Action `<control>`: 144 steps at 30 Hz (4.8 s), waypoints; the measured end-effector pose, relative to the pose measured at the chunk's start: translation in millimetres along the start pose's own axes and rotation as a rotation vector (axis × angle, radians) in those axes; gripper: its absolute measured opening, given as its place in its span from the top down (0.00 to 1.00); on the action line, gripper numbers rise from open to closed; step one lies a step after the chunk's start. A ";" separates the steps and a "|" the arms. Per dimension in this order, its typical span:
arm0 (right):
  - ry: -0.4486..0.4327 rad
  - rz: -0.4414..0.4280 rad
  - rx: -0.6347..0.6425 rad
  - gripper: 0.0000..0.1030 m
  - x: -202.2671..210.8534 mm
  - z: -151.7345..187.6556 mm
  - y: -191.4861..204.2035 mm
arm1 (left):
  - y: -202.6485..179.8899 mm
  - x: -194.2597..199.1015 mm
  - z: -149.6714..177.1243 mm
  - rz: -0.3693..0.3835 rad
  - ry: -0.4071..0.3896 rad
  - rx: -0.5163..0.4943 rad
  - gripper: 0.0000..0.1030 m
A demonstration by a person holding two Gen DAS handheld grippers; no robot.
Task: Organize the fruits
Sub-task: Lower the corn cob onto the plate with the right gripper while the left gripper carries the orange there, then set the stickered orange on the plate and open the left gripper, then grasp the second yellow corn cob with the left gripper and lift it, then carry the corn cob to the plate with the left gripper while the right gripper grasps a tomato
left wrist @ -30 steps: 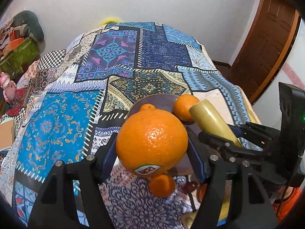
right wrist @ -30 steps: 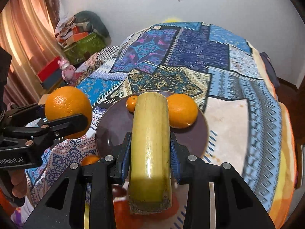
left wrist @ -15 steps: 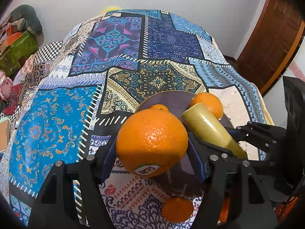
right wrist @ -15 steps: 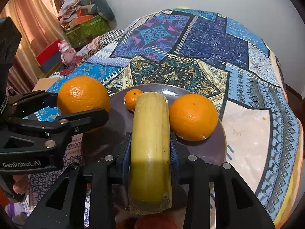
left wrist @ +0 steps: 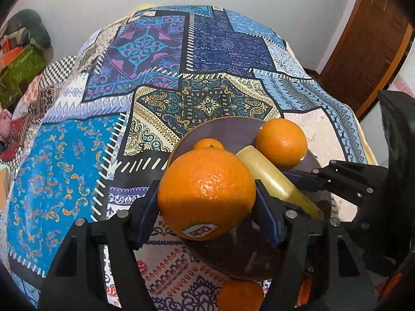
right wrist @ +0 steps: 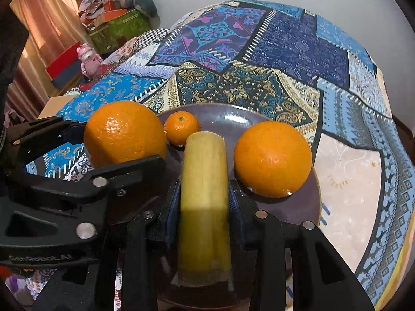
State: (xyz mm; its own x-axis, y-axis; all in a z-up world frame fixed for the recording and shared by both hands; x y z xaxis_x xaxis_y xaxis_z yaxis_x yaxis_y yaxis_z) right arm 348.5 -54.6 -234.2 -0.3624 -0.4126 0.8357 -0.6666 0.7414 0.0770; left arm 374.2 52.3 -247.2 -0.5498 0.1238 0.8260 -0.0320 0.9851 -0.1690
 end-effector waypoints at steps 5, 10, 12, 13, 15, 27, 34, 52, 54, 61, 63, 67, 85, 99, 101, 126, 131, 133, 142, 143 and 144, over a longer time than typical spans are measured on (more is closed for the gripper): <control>-0.008 -0.005 0.015 0.68 4.3 -2.2 0.4 | 0.7 -2.5 -1.7 0.000 0.012 0.015 0.34; -0.021 0.013 0.015 0.68 12.9 5.0 -1.6 | -3.7 0.7 -0.2 -0.009 0.011 0.002 0.34; -0.027 0.020 0.010 0.68 17.4 9.2 -2.6 | -5.9 7.8 -0.1 0.001 -0.005 0.003 0.34; -0.031 0.016 0.005 0.68 20.4 11.4 -3.3 | -6.7 12.4 -0.5 -0.001 -0.016 0.000 0.34; -0.040 0.010 -0.011 0.67 27.3 15.7 -4.7 | -8.3 21.7 -1.9 -0.011 -0.034 -0.008 0.34; -0.133 0.044 -0.069 0.58 88.9 48.3 -5.1 | -9.6 95.6 26.1 -0.006 -0.089 -0.028 0.33; -0.123 0.077 -0.141 0.55 110.2 96.3 -12.4 | -22.0 113.2 71.3 0.034 -0.035 -0.058 0.33; -0.056 0.057 -0.248 0.54 105.9 159.2 -2.0 | -83.3 73.4 131.0 0.161 0.118 -0.160 0.28; -0.059 0.030 -0.271 0.55 105.6 159.4 -2.9 | -81.7 75.3 133.5 0.170 0.125 -0.163 0.28; -0.065 0.015 -0.250 0.65 104.9 153.8 10.2 | -76.5 96.0 147.5 0.174 0.104 -0.197 0.27; -0.067 0.002 -0.245 0.67 103.3 150.2 13.7 | -71.5 102.3 151.6 0.173 0.100 -0.193 0.27; -0.066 -0.027 -0.220 0.69 99.3 143.8 26.2 | -60.2 114.5 159.8 0.160 0.090 -0.182 0.27; -0.075 -0.079 -0.218 0.62 93.5 129.6 47.3 | -33.7 126.8 152.3 0.081 0.046 -0.195 0.27; -0.090 -0.050 -0.245 0.53 102.8 137.0 33.0 | -49.2 72.1 140.7 0.124 0.123 -0.191 0.35; -0.088 -0.048 -0.249 0.51 101.0 136.0 31.8 | -46.9 74.2 142.1 0.137 0.122 -0.174 0.44; -0.087 -0.069 -0.307 0.54 66.0 114.7 34.1 | -40.8 73.5 151.8 0.041 0.091 -0.163 0.62; -0.095 -0.072 -0.292 0.55 71.4 118.3 33.8 | -44.3 78.8 154.1 0.035 0.085 -0.184 0.63; -0.100 -0.071 -0.288 0.55 74.9 120.9 33.4 | -43.5 81.1 153.5 0.037 0.082 -0.180 0.63; -0.150 -0.057 -0.285 0.55 102.4 124.4 23.1 | -39.3 105.8 142.3 0.040 0.022 -0.158 0.63; -0.157 -0.051 -0.285 0.55 105.4 123.3 22.0 | -39.5 108.7 139.8 0.042 0.014 -0.157 0.63; -0.165 -0.046 -0.285 0.55 108.4 122.1 20.2 | -39.6 111.6 136.9 0.044 0.004 -0.154 0.63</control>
State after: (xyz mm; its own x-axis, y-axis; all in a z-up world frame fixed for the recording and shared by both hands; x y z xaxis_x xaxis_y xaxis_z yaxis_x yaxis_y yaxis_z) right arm 216.2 -149.0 -208.5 -0.4520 -0.5124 0.7302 -0.4841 0.8285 0.2817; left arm 199.9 10.7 -221.9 -0.5442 0.1672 0.8221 0.1202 0.9854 -0.1208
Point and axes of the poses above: each gripper's, at about its wrist camera, not at the fingertips, and x roughly against the way its jaws point, y to its left, z to its underside, the point moved 4 cm from there along -x, roughly the way its jaws point, and after that the axes turned 2 degrees about x, right-handed, at the moved point
